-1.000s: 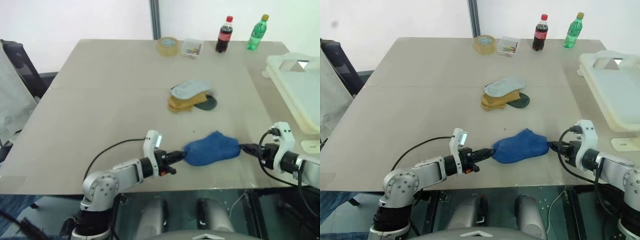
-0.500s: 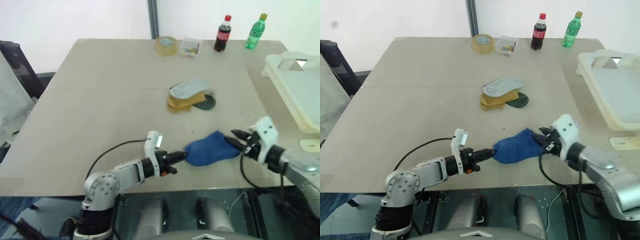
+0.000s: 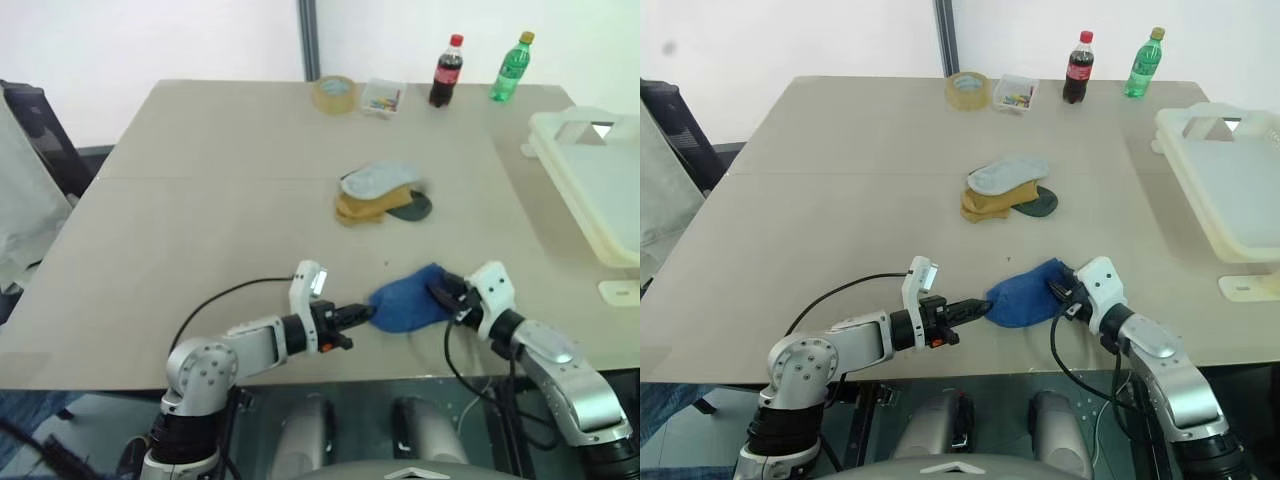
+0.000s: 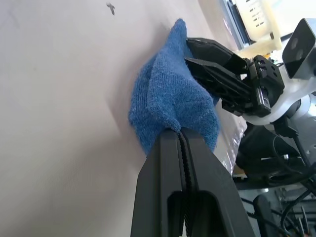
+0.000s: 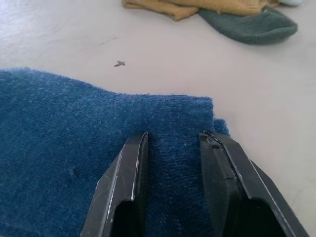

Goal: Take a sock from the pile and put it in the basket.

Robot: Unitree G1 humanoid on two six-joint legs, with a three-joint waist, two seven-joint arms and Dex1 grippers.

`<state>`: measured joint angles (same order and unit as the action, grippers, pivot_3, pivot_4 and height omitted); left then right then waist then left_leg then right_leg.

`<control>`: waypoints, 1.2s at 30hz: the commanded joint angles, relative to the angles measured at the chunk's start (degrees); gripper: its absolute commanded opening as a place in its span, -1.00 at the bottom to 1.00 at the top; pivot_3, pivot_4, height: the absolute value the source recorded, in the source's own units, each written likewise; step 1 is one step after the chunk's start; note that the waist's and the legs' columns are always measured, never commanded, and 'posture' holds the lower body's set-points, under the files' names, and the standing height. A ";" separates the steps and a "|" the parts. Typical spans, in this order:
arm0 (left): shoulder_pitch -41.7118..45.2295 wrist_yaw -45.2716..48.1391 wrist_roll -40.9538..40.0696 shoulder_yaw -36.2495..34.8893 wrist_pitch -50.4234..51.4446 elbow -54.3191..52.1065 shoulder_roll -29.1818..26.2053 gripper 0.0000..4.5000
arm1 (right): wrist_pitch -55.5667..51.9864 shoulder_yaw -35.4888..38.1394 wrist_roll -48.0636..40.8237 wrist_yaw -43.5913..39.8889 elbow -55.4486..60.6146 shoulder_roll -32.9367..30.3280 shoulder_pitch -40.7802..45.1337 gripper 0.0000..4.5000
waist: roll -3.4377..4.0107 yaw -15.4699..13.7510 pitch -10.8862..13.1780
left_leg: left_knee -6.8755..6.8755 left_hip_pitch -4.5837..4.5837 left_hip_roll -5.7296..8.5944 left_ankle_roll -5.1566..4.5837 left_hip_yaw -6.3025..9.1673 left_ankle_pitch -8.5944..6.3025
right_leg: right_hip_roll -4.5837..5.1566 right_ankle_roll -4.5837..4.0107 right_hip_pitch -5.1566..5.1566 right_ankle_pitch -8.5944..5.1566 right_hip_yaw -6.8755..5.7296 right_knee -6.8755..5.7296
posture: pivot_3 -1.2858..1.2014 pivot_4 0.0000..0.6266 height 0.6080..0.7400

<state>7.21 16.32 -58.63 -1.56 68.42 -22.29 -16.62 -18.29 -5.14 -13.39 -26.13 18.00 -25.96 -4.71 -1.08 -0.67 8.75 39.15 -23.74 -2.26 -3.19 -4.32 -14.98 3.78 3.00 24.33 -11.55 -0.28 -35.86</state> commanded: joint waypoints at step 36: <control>12.35 4.19 4.25 -6.29 -0.75 17.80 4.48 0.88 | 4.37 1.77 11.05 16.53 -15.70 14.12 5.24 -0.23 | -0.27 0.98 -0.57 | 0.03 0.07 0.04 0.01 0.08 0.01 | 0.32 -0.05 -0.19 0.04 -0.14 0.00 | 0.03 -0.52 1.00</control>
<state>19.37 24.05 -49.94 -4.51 63.71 -7.21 -15.19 -12.12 -2.96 -4.18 -9.71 5.04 -10.92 3.11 -1.34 0.31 8.18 39.18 -23.67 -2.22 -3.18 -4.23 -14.96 4.11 2.96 24.13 -11.52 -0.43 -35.86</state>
